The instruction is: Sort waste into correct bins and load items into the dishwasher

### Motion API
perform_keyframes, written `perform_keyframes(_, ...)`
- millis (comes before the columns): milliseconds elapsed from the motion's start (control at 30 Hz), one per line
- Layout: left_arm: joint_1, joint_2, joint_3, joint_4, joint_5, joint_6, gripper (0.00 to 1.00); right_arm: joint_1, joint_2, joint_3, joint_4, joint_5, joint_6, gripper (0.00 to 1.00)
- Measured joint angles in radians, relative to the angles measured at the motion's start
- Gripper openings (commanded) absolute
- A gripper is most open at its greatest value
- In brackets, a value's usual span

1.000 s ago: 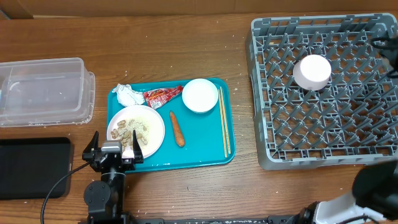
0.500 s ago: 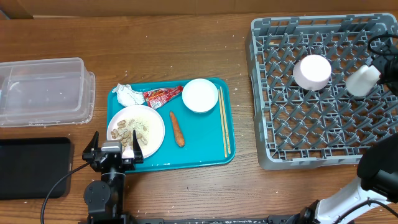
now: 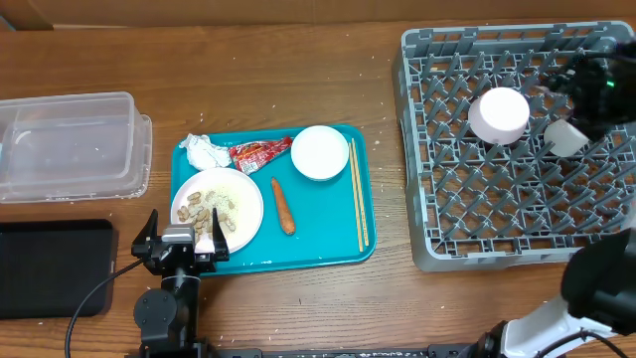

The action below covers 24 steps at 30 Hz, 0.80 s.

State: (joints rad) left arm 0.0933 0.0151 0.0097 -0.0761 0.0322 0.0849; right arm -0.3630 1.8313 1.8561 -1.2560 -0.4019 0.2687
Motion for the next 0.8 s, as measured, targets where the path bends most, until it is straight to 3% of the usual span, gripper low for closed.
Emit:
perform_keyframes(200,0.0,0.0,0.0,0.0,0.0,0.0,1.0,0.311,-0.011,-0.005,0.068,-0.014,-0.037,0.87)
perform_keyframes(533,0.0,0.0,0.0,0.0,0.0,0.0,1.0,0.873,0.025,-0.052,0.289,0.195,-0.054,0.92)
perform_keyframes(800,0.0,0.0,0.0,0.0,0.0,0.0,1.0,1.061,0.2,-0.06,0.36,0.37,-0.059,0.92)
